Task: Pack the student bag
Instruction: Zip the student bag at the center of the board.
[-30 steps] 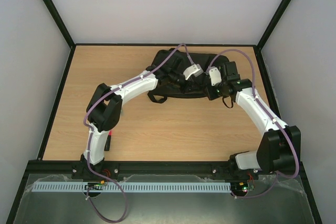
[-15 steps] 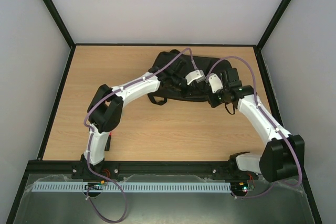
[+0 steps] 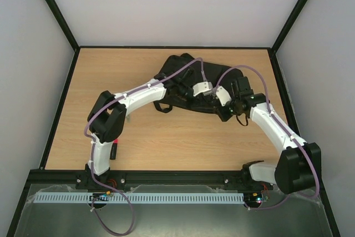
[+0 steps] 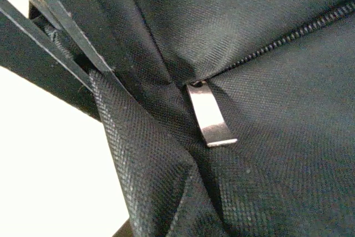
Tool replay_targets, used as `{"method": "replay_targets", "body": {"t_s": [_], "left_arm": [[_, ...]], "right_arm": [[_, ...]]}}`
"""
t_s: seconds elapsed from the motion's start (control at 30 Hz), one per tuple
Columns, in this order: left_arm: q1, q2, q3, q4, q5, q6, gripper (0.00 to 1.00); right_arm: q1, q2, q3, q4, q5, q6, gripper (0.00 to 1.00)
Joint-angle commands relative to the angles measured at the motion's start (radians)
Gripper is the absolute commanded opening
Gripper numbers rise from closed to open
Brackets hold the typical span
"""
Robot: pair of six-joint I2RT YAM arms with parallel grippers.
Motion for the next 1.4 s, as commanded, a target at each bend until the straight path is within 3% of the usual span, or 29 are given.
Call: {"method": "replay_targets", "body": {"t_s": [0.0,0.27,0.43,0.83,1.07,1.2,1.37], "left_arm": [[0.068,-0.109,-0.093,-0.136,-0.049,0.131,0.02],[0.125,-0.209,-0.272,-0.193,-0.068,0.249,0.02],[0.152,-0.242,-0.323,-0.162,-0.064,0.211,0.02],[0.15,-0.171,-0.188,-0.116,0.025,0.07,0.03],[0.151,-0.152,-0.131,-0.113,0.091,0.005,0.02],[0.162,-0.151,-0.102,-0.053,0.129,-0.143,0.02],[0.161,-0.131,-0.046,0.015,0.206,-0.292,0.03]], "right_arm": [[-0.019,-0.012,-0.038,-0.185,0.009,-0.062,0.01],[-0.017,0.116,-0.03,-0.235,-0.043,-0.085,0.01],[-0.017,0.177,0.002,-0.263,-0.06,-0.088,0.02],[-0.011,0.178,0.148,-0.308,-0.124,-0.02,0.11],[-0.012,0.163,0.221,-0.286,-0.118,0.048,0.09],[-0.011,0.09,0.236,-0.257,-0.124,0.033,0.1],[0.055,-0.037,0.187,-0.151,-0.108,0.021,0.24]]}}
